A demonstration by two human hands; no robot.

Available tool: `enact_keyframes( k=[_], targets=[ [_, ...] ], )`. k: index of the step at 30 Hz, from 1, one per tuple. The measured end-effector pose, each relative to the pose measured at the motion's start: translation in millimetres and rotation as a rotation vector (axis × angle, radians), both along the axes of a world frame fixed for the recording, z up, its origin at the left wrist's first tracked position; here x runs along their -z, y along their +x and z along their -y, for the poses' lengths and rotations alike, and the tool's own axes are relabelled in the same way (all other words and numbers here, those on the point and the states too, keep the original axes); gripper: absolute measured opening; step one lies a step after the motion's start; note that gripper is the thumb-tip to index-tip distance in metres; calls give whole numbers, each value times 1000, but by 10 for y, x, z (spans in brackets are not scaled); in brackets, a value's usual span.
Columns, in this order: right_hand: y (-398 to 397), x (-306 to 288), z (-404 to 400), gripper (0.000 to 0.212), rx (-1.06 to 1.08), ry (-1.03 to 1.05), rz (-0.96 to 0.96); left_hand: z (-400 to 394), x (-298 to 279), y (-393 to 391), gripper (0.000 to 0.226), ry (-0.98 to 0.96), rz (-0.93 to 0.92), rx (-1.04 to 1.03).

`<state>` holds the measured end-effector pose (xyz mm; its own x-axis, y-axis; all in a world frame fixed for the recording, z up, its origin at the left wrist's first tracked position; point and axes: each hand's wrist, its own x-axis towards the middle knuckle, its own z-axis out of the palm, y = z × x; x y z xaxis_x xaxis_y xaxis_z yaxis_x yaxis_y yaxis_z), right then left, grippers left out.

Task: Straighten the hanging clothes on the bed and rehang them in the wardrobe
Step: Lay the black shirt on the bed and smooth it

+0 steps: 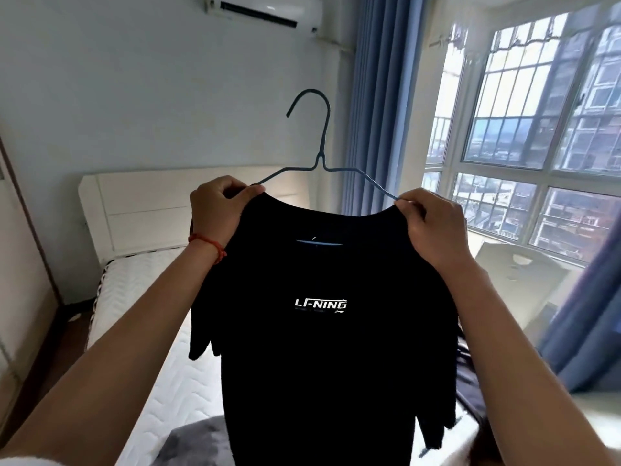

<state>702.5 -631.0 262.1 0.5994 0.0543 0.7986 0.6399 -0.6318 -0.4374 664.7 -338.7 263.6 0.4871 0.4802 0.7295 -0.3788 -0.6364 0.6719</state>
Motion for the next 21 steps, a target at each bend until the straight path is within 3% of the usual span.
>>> enact_keyframes(
  k=[10,21],
  targets=[
    [88,80,1169,13,-181,-13,-40,1273,242,-465,28,-5,-1,-263],
    [496,700,1170,17,-263,-6,-329,1358,947,-595,31,42,-172,-391]
  ],
)
